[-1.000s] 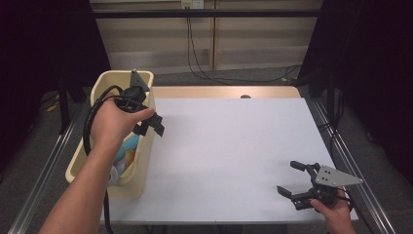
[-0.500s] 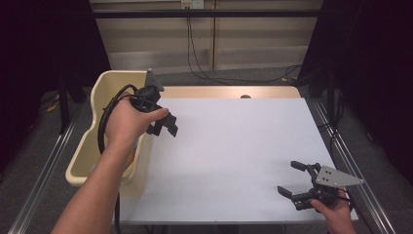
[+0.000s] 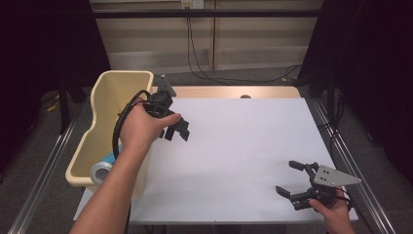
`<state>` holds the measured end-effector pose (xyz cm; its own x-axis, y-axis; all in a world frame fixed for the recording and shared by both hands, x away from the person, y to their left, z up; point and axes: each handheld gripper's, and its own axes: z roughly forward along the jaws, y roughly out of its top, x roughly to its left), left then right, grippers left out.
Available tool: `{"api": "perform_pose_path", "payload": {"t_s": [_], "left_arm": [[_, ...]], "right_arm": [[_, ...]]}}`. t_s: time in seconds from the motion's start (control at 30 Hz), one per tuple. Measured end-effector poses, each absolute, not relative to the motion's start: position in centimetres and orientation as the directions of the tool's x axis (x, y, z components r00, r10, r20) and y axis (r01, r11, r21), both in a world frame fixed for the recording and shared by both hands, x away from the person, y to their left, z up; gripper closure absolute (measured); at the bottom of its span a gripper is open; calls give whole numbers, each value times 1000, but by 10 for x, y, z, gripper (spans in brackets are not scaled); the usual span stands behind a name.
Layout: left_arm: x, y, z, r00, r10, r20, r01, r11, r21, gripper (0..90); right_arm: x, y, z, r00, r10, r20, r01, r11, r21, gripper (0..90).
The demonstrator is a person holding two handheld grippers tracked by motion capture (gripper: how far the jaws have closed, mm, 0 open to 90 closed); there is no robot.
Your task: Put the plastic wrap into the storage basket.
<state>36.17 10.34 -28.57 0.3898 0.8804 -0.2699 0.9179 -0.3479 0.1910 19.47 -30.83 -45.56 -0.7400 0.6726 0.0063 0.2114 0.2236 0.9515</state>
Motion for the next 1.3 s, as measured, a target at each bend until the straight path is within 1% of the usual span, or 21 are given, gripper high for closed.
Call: {"api": "perform_pose_path", "payload": {"t_s": [0.37,0.57,0.73,0.9,1.1,1.3], "left_arm": [[361,79,-312,422,866,-269,906,-390,165,170],[360,72,-326,431,865,-256,902,-403,155,167],[358,71,-336,440,863,-248,897,-410,165,164],[356,71,-352,433,858,-277,901,-402,162,166],[352,72,-369,436,853,-289,899,-398,182,165],[348,72,-383,455,845,-281,886,-399,236,163]], "right_arm": [[195,-308,-456,-741,671,5,211,226,951,43],[195,-308,-456,-742,671,5,211,226,951,43],[195,-308,-456,-742,671,2,209,228,951,43],[195,-308,-456,-740,672,2,209,227,951,43],[195,-308,-456,-741,672,1,208,228,951,43],[195,-308,-456,-741,672,-1,208,231,950,43]]}}
